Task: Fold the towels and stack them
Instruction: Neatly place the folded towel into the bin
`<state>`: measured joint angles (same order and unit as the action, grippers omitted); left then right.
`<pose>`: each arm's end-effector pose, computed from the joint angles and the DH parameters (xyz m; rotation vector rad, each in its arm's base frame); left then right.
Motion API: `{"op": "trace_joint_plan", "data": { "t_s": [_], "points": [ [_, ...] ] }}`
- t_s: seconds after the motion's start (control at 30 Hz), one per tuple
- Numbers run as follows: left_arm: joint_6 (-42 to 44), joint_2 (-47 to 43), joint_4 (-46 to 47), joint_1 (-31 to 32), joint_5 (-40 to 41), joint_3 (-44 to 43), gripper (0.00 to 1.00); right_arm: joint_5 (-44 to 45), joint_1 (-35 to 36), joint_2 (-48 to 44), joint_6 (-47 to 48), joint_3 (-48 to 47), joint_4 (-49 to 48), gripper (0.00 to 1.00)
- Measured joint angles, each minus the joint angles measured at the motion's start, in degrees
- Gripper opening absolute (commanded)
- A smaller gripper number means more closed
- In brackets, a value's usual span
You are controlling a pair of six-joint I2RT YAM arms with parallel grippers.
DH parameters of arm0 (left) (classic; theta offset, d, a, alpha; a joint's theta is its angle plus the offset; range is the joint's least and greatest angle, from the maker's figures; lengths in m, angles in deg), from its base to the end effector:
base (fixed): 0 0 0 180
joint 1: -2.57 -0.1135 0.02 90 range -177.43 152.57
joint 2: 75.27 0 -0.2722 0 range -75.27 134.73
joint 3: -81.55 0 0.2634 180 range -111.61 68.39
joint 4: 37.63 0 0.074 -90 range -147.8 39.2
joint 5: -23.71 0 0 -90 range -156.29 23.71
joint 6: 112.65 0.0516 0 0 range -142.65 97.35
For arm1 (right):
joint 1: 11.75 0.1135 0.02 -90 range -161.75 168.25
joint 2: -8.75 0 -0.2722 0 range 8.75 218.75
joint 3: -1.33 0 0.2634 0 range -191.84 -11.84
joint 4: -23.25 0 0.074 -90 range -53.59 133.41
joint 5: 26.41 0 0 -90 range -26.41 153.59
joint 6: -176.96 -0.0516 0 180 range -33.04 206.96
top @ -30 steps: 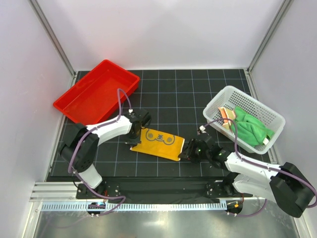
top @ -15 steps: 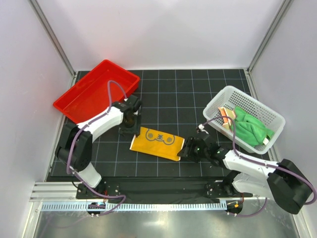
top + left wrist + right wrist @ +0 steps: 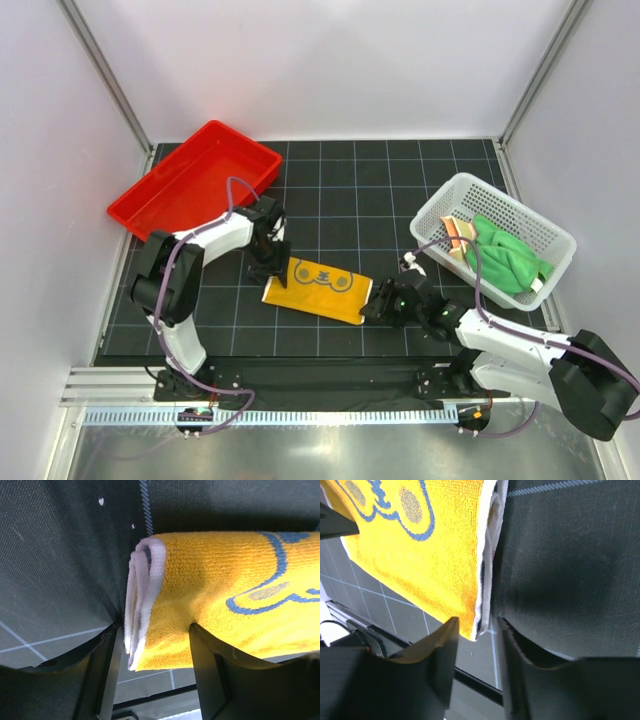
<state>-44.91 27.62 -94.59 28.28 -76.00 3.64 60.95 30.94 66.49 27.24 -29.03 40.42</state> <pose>0.2999 -0.1540 0.1440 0.1106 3.0630 -0.3256 0.1440 0.1360 0.1345 0.3523 2.5187 0.8668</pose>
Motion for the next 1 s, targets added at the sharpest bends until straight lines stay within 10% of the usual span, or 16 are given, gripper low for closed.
{"op": "trace_joint_plan", "data": {
  "t_s": [0.33,0.53,1.0],
  "points": [
    [-0.5,0.1,1.4,-0.3,-2.4,0.2,0.47,0.3,0.0,-8.5,1.7,0.1,2.1,0.69],
    [-1.2,1.0,3.9,-0.3,-5.3,0.4,0.0,0.8,0.0,-11.6,4.3,-0.9,6.4,0.81],
    [10.3,-0.5,-4.2,-0.2,7.9,-10.3,0.0,4.9,0.0,-18.0,9.8,-4.9,15.8,1.0]
  ]
}}
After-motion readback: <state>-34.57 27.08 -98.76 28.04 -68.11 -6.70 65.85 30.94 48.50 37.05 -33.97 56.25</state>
